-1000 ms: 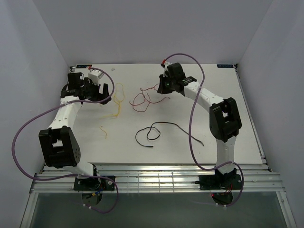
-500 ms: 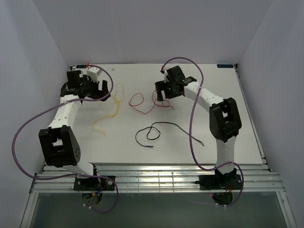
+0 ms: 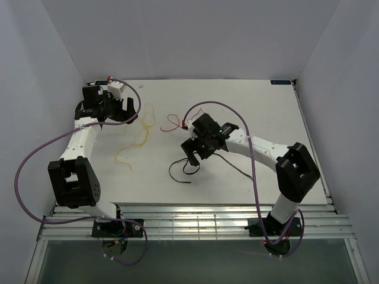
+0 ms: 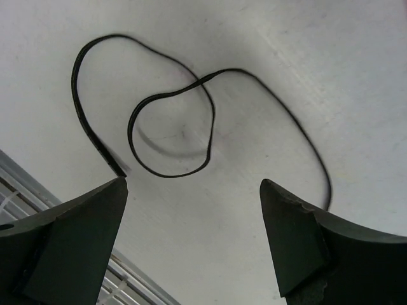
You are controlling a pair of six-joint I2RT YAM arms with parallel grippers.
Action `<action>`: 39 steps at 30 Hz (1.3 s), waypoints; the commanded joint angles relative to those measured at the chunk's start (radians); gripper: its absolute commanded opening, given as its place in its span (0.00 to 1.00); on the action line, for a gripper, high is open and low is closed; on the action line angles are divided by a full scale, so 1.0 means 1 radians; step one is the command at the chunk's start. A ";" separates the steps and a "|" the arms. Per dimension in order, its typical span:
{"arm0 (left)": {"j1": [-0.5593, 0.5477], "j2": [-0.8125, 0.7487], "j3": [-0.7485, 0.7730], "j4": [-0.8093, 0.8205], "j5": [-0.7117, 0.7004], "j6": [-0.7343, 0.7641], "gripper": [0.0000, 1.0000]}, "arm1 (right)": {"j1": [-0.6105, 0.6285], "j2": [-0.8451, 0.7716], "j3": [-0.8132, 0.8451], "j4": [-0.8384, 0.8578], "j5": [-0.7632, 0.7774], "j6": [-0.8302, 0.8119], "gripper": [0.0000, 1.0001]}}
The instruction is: Untangle the cables
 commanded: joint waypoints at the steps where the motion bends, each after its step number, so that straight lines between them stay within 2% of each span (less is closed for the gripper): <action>1: -0.010 -0.021 0.028 0.016 0.019 -0.006 0.98 | 0.020 -0.009 -0.048 0.046 0.030 0.102 0.90; 3: -0.015 -0.021 0.027 0.012 0.025 -0.007 0.98 | 0.021 -0.001 -0.025 0.032 0.050 0.122 0.90; 7: -0.022 -0.020 0.027 0.013 0.030 -0.002 0.98 | 0.046 0.013 -0.072 0.127 -0.043 0.136 0.90; 12: -0.041 -0.029 0.016 0.021 0.024 -0.002 0.98 | 0.066 0.166 -0.053 0.107 -0.014 0.131 0.92; 16: -0.054 -0.030 0.005 0.016 0.008 0.011 0.98 | 0.115 0.200 -0.047 0.115 0.048 0.130 0.94; 18: -0.056 -0.029 0.004 0.021 0.004 0.010 0.98 | 0.126 0.220 -0.027 0.092 0.116 0.127 0.99; 19: -0.056 -0.027 0.002 0.022 0.005 0.008 0.98 | 0.132 0.229 -0.021 0.081 0.134 0.127 0.91; 20: -0.056 -0.027 0.004 0.024 0.005 0.007 0.98 | 0.132 0.241 -0.016 0.071 0.172 0.130 0.79; 21: -0.058 -0.029 0.004 0.029 0.005 0.007 0.98 | 0.132 0.244 -0.017 0.046 0.196 0.134 0.40; 23: -0.058 -0.027 0.005 0.030 0.004 0.007 0.98 | 0.132 0.244 -0.028 0.035 0.251 0.142 0.09; 27: -0.056 -0.030 0.010 0.027 -0.016 0.019 0.98 | 0.114 0.159 -0.091 0.028 0.280 0.154 0.08; 30: -0.056 -0.033 0.015 0.021 -0.025 0.024 0.98 | 0.036 0.024 -0.129 0.031 0.288 0.182 0.08; 35: -0.056 -0.032 0.015 0.026 -0.025 0.024 0.98 | -0.234 -0.168 -0.136 0.061 0.288 0.130 0.08; 37: -0.056 -0.029 0.015 0.036 -0.022 0.019 0.98 | -0.329 -0.168 -0.097 0.069 0.273 0.084 0.08; 39: -0.058 -0.030 0.016 0.045 -0.019 0.017 0.98 | -0.377 -0.129 0.008 0.064 0.239 0.033 0.08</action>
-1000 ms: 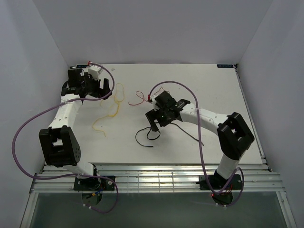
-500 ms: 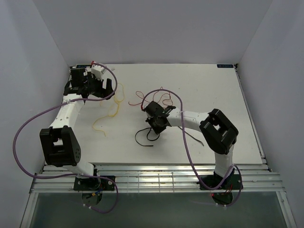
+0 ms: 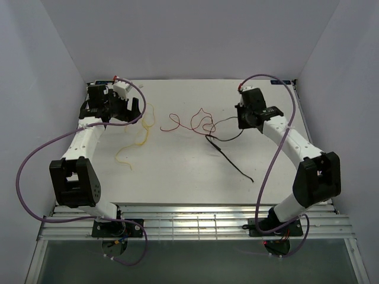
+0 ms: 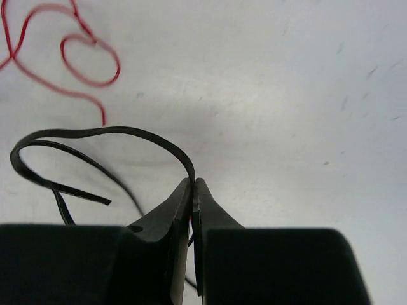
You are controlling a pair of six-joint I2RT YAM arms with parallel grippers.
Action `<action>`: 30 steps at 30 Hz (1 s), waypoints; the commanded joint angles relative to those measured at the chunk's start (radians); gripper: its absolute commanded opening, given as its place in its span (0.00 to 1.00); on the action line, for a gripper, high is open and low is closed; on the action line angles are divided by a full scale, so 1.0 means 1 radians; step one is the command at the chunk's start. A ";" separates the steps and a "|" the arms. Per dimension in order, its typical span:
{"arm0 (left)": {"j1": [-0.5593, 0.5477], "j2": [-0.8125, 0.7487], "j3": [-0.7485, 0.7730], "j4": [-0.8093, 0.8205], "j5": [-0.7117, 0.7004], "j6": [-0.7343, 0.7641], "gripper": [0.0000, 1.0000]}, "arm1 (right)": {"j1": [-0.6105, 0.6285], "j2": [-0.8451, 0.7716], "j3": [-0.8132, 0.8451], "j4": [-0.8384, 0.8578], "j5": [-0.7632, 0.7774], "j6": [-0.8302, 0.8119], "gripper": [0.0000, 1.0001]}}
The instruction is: Untangle the cables
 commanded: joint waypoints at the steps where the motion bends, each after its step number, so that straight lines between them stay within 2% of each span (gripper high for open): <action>1: -0.002 -0.030 0.018 0.032 0.006 0.003 0.98 | -0.082 0.044 0.145 0.027 -0.026 -0.094 0.08; 5: -0.002 -0.038 0.021 0.040 0.000 0.008 0.98 | -0.149 0.148 0.394 0.008 -0.021 -0.131 0.08; 9: -0.002 -0.043 0.018 0.049 -0.008 0.011 0.98 | -0.198 0.193 0.563 -0.007 -0.026 -0.160 0.08; 14: -0.002 -0.041 0.018 0.054 -0.011 0.011 0.98 | -0.266 0.199 0.631 -0.012 -0.011 -0.162 0.08; 18: -0.001 -0.037 0.019 0.057 -0.014 0.009 0.98 | -0.275 0.188 0.532 -0.001 -0.001 -0.165 0.08; 23: -0.002 -0.036 0.016 0.057 -0.019 0.009 0.98 | -0.278 0.174 0.280 0.031 0.068 -0.149 0.08; 30: 0.001 -0.029 0.013 0.061 -0.014 0.000 0.98 | -0.278 0.141 0.053 0.073 0.022 -0.059 0.08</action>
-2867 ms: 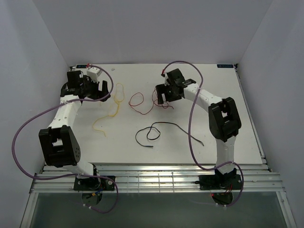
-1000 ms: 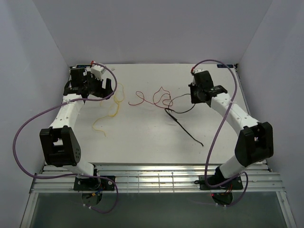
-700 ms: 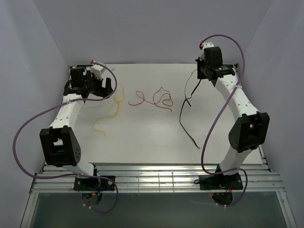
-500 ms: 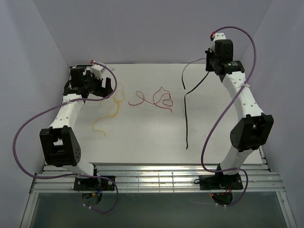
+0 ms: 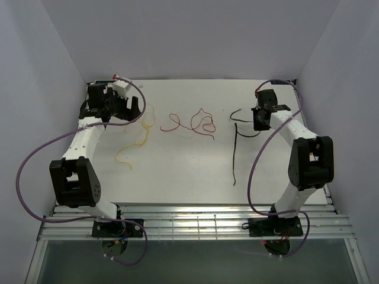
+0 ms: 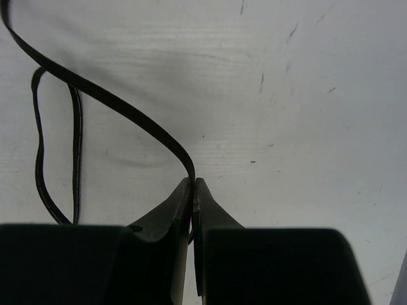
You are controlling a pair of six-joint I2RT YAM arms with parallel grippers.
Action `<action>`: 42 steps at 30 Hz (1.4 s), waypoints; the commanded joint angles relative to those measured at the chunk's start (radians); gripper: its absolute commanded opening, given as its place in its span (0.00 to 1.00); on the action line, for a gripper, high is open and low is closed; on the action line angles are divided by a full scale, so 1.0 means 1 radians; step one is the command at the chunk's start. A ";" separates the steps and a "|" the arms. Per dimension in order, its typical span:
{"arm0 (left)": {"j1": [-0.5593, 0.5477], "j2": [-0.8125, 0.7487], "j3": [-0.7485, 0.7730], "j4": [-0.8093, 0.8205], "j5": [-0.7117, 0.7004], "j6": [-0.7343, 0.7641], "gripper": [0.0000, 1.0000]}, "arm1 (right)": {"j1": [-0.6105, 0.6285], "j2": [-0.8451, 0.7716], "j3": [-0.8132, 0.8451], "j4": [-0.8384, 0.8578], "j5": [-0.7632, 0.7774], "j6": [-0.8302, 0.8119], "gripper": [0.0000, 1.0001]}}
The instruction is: Untangle the cables
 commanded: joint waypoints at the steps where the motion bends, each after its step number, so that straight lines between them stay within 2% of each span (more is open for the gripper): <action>1: 0.000 -0.030 0.012 0.026 0.003 -0.004 0.98 | 0.002 -0.057 -0.061 0.040 -0.016 0.060 0.08; 5: 0.004 -0.033 0.005 0.026 0.003 -0.004 0.98 | 0.002 -0.082 -0.178 0.057 -0.098 0.098 0.08; 7: 0.004 -0.033 0.001 0.027 0.003 -0.004 0.98 | 0.002 -0.067 -0.207 0.043 -0.106 0.106 0.18; 8: 0.004 -0.032 -0.001 0.027 0.004 -0.004 0.98 | 0.002 -0.062 -0.207 0.035 -0.096 0.109 0.44; 10: 0.002 -0.033 -0.001 0.027 0.009 -0.004 0.98 | 0.001 -0.064 -0.180 0.017 -0.061 0.112 0.70; 11: 0.004 -0.033 0.001 0.029 0.010 -0.004 0.98 | 0.001 -0.077 -0.166 0.006 -0.053 0.113 0.86; 12: 0.004 -0.035 0.001 0.027 0.010 -0.002 0.98 | 0.001 -0.086 -0.151 0.003 -0.052 0.113 0.96; 13: 0.004 -0.033 0.001 0.026 0.012 -0.002 0.98 | 0.001 -0.100 -0.119 0.001 -0.055 0.112 0.91; 19: 0.004 -0.050 -0.008 0.018 0.000 -0.010 0.98 | 0.001 -0.256 -0.065 0.026 -0.133 0.089 0.90; 22: 0.005 -0.066 -0.018 0.015 -0.057 -0.049 0.98 | -0.021 -0.359 -0.143 0.143 -0.121 0.078 0.90; 25: 0.007 -0.082 -0.037 0.027 -0.198 -0.126 0.98 | -0.093 -0.424 -0.244 0.240 -0.142 0.090 0.90; 27: 0.007 -0.083 -0.054 0.027 -0.355 -0.189 0.98 | -0.151 -0.435 -0.278 0.247 -0.144 0.115 0.90; 34: 0.011 -0.098 -0.119 0.012 -0.612 -0.221 0.98 | -0.289 -0.449 -0.305 0.244 -0.080 0.161 0.90; 42: 0.036 -0.096 -0.169 0.009 -0.658 -0.240 0.98 | -0.312 -0.438 -0.302 0.244 -0.032 0.164 0.90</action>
